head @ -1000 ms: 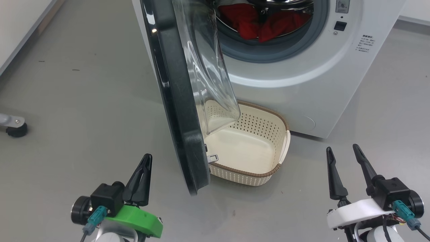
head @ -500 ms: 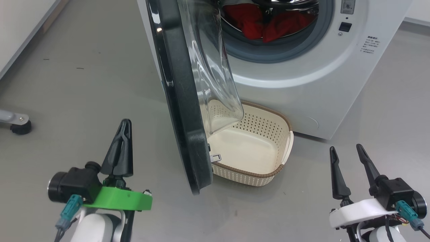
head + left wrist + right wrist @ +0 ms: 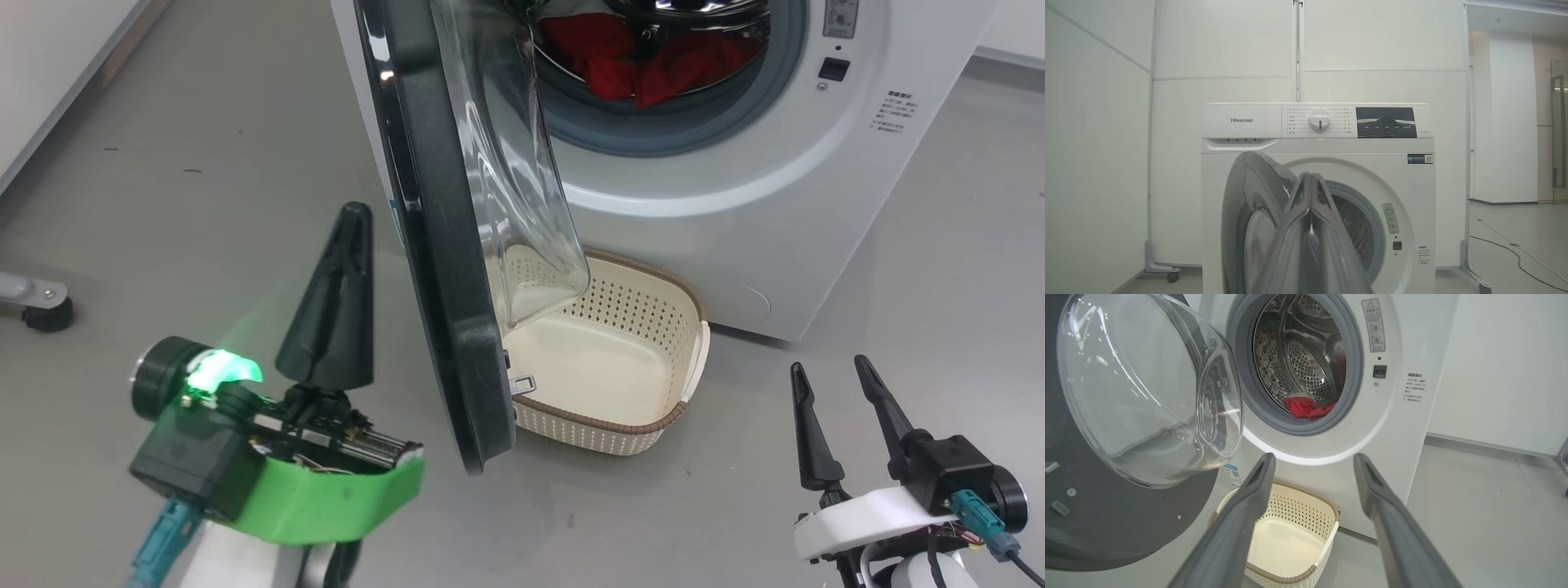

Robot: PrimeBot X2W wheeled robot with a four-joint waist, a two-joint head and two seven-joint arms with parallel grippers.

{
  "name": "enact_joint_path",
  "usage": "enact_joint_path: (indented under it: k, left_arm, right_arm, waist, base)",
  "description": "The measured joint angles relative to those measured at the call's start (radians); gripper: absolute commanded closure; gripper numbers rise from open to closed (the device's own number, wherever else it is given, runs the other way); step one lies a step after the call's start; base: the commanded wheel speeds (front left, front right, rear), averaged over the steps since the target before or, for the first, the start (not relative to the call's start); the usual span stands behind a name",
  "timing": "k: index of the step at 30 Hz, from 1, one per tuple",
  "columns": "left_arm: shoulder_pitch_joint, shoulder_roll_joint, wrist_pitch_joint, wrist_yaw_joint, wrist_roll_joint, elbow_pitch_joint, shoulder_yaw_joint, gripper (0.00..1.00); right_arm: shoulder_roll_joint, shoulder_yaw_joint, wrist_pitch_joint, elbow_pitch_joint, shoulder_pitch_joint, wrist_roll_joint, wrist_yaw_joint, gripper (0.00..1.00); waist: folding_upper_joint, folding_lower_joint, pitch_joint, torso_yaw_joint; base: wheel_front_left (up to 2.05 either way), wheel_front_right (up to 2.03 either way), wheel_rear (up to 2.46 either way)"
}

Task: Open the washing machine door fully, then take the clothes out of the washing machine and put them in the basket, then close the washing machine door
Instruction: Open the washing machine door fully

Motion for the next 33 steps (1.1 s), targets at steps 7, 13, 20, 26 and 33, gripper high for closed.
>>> enact_joint_path:
  k: [7,13,20,26,33]
  left_arm:
    - [0.005,0.002,0.0,-0.035,-0.007,-0.016,-0.149,1.0]
    - [0.083,0.005,0.024,-0.048,-0.007,0.093,-0.264,1.0]
    - [0.133,0.025,0.093,-0.049,-0.009,0.204,-0.305,1.0]
    - [0.139,0.029,0.116,-0.049,-0.02,0.254,-0.29,1.0]
    - [0.127,0.025,0.122,-0.048,-0.021,0.276,-0.268,1.0]
  right_arm:
    - [0.007,-0.008,0.0,0.003,0.0,-0.004,0.008,0.0]
    - [0.014,-0.01,0.0,0.006,0.0,-0.01,0.016,0.0]
    - [0.019,-0.015,0.0,0.009,0.0,-0.016,0.024,0.0]
    - [0.025,-0.021,0.0,0.012,0.0,-0.018,0.033,0.0]
    - [0.03,-0.035,0.0,0.014,0.0,-0.026,0.035,0.0]
  waist:
    - [0.0,0.0,-0.004,-0.009]
    - [0.0,0.0,-0.006,-0.017]
    - [0.0,0.0,-0.005,-0.025]
    - [0.0,0.0,-0.001,-0.031]
    - [0.0,0.0,0.003,-0.035]
  base:
    - [0.0,0.0,0.0]
    - [0.0,0.0,0.0]
    - [0.0,0.0,0.0]
    - [0.0,0.0,0.0]
    - [0.0,0.0,0.0]
